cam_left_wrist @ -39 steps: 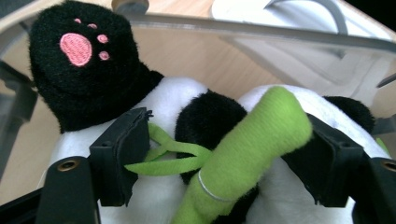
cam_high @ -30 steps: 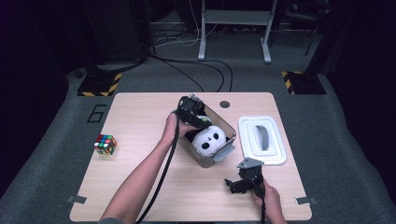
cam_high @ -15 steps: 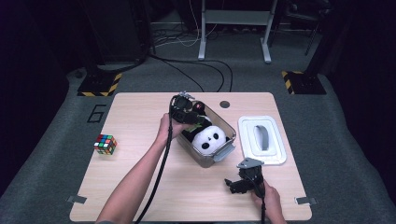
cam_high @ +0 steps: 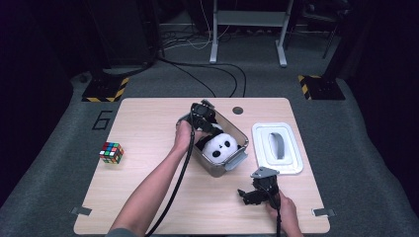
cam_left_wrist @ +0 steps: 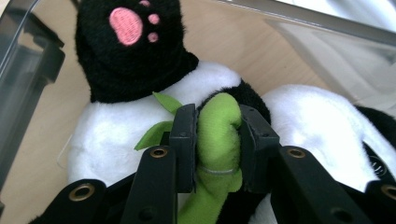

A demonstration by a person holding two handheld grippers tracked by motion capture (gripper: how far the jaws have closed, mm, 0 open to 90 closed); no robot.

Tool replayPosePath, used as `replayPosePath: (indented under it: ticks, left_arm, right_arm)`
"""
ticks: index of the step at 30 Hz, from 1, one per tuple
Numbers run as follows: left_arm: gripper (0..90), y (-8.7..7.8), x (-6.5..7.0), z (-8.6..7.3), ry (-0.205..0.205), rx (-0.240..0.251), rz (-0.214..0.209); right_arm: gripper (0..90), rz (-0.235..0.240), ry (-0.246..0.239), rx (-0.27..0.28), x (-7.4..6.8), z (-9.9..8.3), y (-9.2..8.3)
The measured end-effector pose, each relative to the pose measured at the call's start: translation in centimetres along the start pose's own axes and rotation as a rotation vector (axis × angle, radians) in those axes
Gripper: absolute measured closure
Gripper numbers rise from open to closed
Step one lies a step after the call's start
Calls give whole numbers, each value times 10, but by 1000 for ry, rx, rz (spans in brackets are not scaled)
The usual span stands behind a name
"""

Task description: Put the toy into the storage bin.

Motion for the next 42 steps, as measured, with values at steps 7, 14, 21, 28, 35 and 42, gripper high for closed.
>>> replayPosePath:
  ticks: [7, 14, 21, 28, 35, 42]
  left_arm:
    - [513, -21, -2, -2, 16, 74, -81]
    - [210, -47, -7, -8, 15, 158, -81]
    - [109, -75, -24, -24, 40, 200, -53]
    - [30, -104, -42, -44, 35, 270, -36]
    - [6, -124, -66, -62, 20, 303, 1]
    - [0, -134, -93, -82, -13, 320, 43]
  right_arm:
    - [0, 0, 3, 0, 0, 0, 0]
    - [0, 1, 4, -1, 0, 0, 0]
    - [0, -2, 2, 0, 0, 0, 0]
    - [0, -2, 7, 1, -1, 0, 0]
    - [0, -2, 7, 1, -1, 0, 0]
    - [0, -2, 8, 1, -1, 0, 0]
Point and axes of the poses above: each handheld gripper's, and its own axes: y roughly forward along the jaws, z roughly out of its top, x roughly to its right, the point moved 1 cm from there along y, roughly forward along the jaws, and after that the axes turned 15 degrees about -y, right-handed, at the moved point
